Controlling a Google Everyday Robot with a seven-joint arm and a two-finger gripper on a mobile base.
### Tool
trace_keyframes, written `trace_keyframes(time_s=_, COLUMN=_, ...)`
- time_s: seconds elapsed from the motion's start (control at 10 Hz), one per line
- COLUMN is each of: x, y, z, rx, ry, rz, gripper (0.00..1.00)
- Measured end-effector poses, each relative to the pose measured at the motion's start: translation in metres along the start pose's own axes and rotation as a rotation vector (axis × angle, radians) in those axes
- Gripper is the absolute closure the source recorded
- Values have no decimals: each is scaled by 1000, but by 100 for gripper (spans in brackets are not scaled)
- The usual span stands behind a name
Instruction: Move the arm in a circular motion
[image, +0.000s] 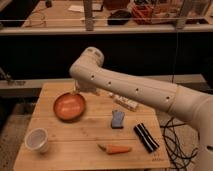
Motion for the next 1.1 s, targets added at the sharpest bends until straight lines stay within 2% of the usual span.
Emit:
trace_keyframes(time_s=0.2, x=54, y=16, z=14, rx=28, ry=26, rz=60, gripper=20)
trace_keyframes(time_s=0.3, x=71, y=27, z=20, rx=29, ry=32, rz=92, gripper=20)
trace_keyframes(time_s=0.4, x=94, y=54, z=32, rx=23, ry=35, rz=148, gripper=20)
trace_keyframes(time_s=0.5, x=105, y=80, z=42, rx=10, ry=30, rz=187, gripper=20)
trace_keyframes(time_s=0.7, x=109, y=143, z=70, rx=-34, ry=-2, rz=277, gripper=20)
trace_keyframes(time_s=0.8, x=106, y=162, z=82, rx=-59, ry=-17, rz=301, gripper=20)
trace_keyframes(time_s=1.0, x=90, y=208, z=113, rx=-119, ry=-60, rz=351, gripper=20)
trace_keyframes(time_s=1.1, x=77, y=242, z=123, rx=-156, ry=-82, rz=388, gripper=20)
